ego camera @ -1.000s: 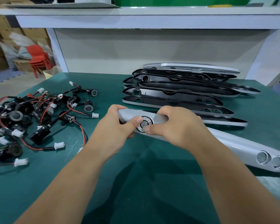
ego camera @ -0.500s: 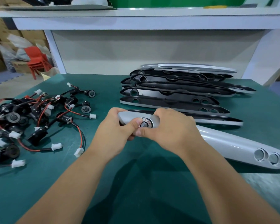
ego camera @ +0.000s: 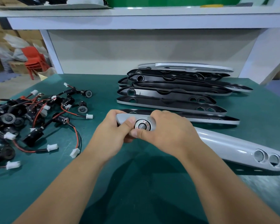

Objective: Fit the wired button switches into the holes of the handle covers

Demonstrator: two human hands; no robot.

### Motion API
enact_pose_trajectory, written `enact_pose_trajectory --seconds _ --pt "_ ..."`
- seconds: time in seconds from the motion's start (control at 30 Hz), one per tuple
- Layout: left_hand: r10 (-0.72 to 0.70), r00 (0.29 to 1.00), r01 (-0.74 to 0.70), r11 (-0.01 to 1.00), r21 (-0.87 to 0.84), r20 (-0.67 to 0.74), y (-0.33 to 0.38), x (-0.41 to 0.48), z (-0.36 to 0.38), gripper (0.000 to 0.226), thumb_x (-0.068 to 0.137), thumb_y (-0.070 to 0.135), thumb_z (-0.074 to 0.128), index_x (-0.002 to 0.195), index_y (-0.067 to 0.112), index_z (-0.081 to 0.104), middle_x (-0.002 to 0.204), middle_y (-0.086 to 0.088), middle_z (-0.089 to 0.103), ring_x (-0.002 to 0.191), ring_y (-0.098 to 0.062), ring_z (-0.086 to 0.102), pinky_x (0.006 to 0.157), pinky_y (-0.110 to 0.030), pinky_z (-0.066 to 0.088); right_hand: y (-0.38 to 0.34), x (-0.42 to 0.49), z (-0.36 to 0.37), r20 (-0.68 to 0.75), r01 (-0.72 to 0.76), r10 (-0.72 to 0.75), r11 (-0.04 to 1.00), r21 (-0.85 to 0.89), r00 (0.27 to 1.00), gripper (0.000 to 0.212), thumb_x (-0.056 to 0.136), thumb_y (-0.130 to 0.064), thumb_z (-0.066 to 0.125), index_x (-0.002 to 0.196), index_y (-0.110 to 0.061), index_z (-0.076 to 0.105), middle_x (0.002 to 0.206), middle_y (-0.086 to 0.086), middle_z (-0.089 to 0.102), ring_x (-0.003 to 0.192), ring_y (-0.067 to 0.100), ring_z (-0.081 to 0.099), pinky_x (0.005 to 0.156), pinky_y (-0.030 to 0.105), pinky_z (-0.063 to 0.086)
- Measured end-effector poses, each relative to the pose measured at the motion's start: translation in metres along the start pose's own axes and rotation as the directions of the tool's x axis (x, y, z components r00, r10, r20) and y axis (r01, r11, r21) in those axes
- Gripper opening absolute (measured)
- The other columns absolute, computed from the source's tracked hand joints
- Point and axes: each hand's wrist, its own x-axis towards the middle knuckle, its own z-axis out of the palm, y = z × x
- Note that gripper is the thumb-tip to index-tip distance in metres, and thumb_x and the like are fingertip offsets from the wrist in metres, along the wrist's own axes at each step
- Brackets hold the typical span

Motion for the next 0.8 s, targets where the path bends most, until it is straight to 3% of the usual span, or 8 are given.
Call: enact_pose_trajectory --seconds 0.13,0.27,0.47,0.6,0.67,0.8 --pt "-0.008 1.0 0.008 0.998 -0.055 0.005 -0.003 0.0 0.0 0.006 0.097 0.025 0.052 0.097 0.019 0.054 0.071 0.002 0.071 0.065 -0.014 0.066 0.07 -0.037 0.053 0.0 0.001 0.002 0.001 0.006 -0.006 1.0 0.007 1.0 0.061 0.065 -0.085 0.039 0.081 -0.026 0.044 0.078 -0.01 0.051 0.076 0.017 0.05 0.063 0.033 0.031" --pt "0.008 1.0 -0.009 0.999 -0.052 -0.028 -0.003 0.0 0.001 0.004 0.096 0.023 0.052 0.095 0.021 0.056 0.085 -0.007 0.068 0.069 -0.019 0.065 0.067 -0.035 0.052 0.003 0.002 0.001 0.027 0.016 -0.017 0.999 0.041 0.999 0.056 0.068 -0.08 0.047 0.082 -0.026 0.046 0.074 -0.011 0.048 0.071 0.013 0.047 0.053 0.028 0.028" --pt "0.067 0.997 -0.067 0.998 -0.02 -0.026 0.0 0.001 0.002 0.001 0.095 0.025 0.053 0.095 0.024 0.053 0.084 -0.004 0.068 0.069 -0.019 0.066 0.069 -0.034 0.054 0.001 0.002 0.006 -0.104 -0.015 0.018 0.999 0.032 0.994 0.056 0.064 -0.084 0.042 0.074 -0.028 0.042 0.073 -0.012 0.047 0.072 0.013 0.048 0.061 0.033 0.029" --pt "0.057 0.998 -0.057 0.998 -0.023 -0.019 -0.002 0.002 0.001 0.002 0.096 0.026 0.052 0.096 0.024 0.053 0.09 -0.006 0.069 0.074 -0.02 0.068 0.075 -0.039 0.056 0.004 0.0 0.006 -0.115 -0.01 0.01 1.0 0.006 0.993 0.06 0.06 -0.088 0.037 0.071 -0.028 0.039 0.072 -0.012 0.046 0.072 0.013 0.047 0.062 0.032 0.028" --pt "0.02 1.0 -0.021 0.998 -0.056 -0.017 -0.004 0.002 0.003 0.003 0.096 0.025 0.053 0.096 0.024 0.055 0.093 -0.008 0.069 0.081 -0.024 0.068 0.079 -0.043 0.057 0.009 -0.003 0.007 -0.088 0.034 -0.037 0.999 -0.029 0.995 0.062 0.06 -0.088 0.038 0.079 -0.029 0.041 0.074 -0.013 0.043 0.076 0.013 0.047 0.064 0.032 0.028" --pt "-0.025 0.999 0.022 0.997 -0.075 -0.04 -0.009 0.005 0.004 0.004 0.096 0.023 0.053 0.095 0.024 0.056 0.094 -0.003 0.067 0.084 -0.021 0.065 0.077 -0.04 0.057 0.032 -0.015 0.002 0.029 0.058 -0.056 0.994 -0.092 0.998 0.076 0.056 -0.087 0.046 0.114 -0.038 0.043 0.09 -0.018 0.043 0.096 0.013 0.046 0.079 0.034 0.032"
